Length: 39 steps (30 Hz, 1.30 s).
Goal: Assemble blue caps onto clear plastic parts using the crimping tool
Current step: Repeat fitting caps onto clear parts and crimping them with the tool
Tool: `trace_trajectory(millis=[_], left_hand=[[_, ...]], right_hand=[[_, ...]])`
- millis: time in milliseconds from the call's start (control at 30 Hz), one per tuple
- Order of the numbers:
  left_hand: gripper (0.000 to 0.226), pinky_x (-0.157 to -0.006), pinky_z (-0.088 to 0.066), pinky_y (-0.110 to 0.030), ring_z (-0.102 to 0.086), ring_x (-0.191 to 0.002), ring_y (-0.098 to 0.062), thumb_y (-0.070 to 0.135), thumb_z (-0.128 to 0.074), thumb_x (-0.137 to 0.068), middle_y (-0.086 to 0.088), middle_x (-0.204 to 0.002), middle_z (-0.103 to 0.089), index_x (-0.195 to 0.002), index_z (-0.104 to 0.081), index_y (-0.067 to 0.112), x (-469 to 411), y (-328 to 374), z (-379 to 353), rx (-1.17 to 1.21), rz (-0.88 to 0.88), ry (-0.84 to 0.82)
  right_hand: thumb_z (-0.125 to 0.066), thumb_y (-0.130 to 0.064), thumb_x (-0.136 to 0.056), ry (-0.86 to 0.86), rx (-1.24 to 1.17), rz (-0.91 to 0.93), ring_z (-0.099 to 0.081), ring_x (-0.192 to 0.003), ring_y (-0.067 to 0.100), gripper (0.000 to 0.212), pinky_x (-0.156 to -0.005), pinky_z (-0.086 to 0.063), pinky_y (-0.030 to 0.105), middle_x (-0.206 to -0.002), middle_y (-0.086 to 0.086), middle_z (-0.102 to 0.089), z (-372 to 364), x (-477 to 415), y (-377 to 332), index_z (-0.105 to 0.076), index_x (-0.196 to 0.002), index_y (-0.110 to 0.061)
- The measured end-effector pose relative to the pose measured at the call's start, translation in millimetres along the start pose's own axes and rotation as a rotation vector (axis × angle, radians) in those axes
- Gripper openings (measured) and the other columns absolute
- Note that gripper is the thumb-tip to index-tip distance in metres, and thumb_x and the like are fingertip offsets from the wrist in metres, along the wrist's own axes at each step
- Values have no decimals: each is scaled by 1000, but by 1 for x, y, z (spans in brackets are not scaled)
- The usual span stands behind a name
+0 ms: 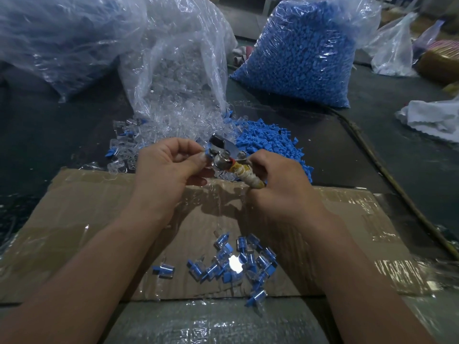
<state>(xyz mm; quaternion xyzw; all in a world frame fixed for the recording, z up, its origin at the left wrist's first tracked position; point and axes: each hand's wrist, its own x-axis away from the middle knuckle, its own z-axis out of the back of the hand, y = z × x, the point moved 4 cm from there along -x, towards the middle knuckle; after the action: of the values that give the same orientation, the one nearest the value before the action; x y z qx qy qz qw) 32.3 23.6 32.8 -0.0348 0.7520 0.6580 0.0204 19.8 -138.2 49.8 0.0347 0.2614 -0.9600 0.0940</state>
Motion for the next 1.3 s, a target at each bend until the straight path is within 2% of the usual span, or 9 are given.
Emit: trace_trajectory(millis=[233, 533, 667, 767, 833, 900, 1000, 1167, 1300], left_hand=[[13, -49, -50, -17, -65, -57, -9, 1, -62, -78, 4, -65, -69, -75, -60, 14, -5, 8, 16, 30, -21, 108], [15, -45, -46, -15, -56, -46, -10, 20, -69, -57, -4, -62, -69, -71, -71, 15, 20, 5, -20, -224, 116, -623], [14, -56, -50, -22, -62, -59, -15, 20, -77, -62, -2, -70, -71, -75, -71, 22, 27, -4, -30, -394, 39, -779], [12, -67, -53, -42, -64, -71, -33, 16, -78, -69, -7, -76, -72, -79, -73, 23, 31, -6, -31, -415, 68, -883], [11, -56, -52, -36, -63, -60, -31, 18, -72, -71, -6, -72, -71, -81, -73, 20, 33, -2, -30, -342, 95, -940], [10, -43, -44, -20, -56, -44, -12, 12, -69, -70, -2, -65, -70, -79, -73, 13, 33, 6, -25, -161, 126, -870], [11, -45, -42, -18, -50, -45, -14, 10, -75, -65, -12, -67, -69, -74, -70, 8, 22, 12, -12, -48, 92, -460], [12, -58, -46, -18, -53, -55, 0, 7, -68, -78, 7, -72, -65, -82, -70, 18, -8, 3, 22, -564, -120, 152], [21, -70, -41, -21, -53, -69, 1, 9, -68, -78, 11, -78, -61, -97, -70, 18, -17, -6, 28, -783, -148, 184]], right_hand=[[-65, -12, -73, -22, 18, -29, -43, -71, 10, 28, -59, -36, 25, -76, -15, -44, 0, -2, 7, -48, -91, -26], [-74, -26, -68, -72, 90, -115, -54, -79, 16, 33, -72, -47, 34, -85, -1, -58, 4, -3, 15, -58, -95, -16], [-75, -31, -66, -141, 97, -93, -54, -83, 15, 36, -77, -47, 36, -88, -4, -58, -2, -3, 11, -59, -96, -21], [-76, -38, -64, -187, 129, -68, -52, -88, 12, 46, -81, -46, 35, -92, -8, -55, -7, -3, 9, -59, -105, -24], [-76, -40, -64, -211, 147, -47, -50, -90, 12, 52, -81, -43, 32, -93, -10, -50, -9, -3, 8, -58, -110, -25], [-73, -44, -62, -229, 174, -21, -49, -88, 12, 51, -74, -37, 28, -89, -10, -48, -11, -3, 7, -59, -107, -27], [-76, -51, -60, -272, 203, 8, -45, -83, 10, 52, -68, -34, 29, -84, -12, -46, -13, -2, 8, -59, -103, -27], [-75, -54, -60, -352, 184, 2, -40, -96, 9, 73, -81, -37, 30, -98, -11, -40, -17, -1, 12, -50, -123, -28], [-71, -58, -63, -375, 161, -15, -39, -94, 7, 72, -74, -32, 27, -97, -13, -40, -14, 0, 13, -49, -125, -28]])
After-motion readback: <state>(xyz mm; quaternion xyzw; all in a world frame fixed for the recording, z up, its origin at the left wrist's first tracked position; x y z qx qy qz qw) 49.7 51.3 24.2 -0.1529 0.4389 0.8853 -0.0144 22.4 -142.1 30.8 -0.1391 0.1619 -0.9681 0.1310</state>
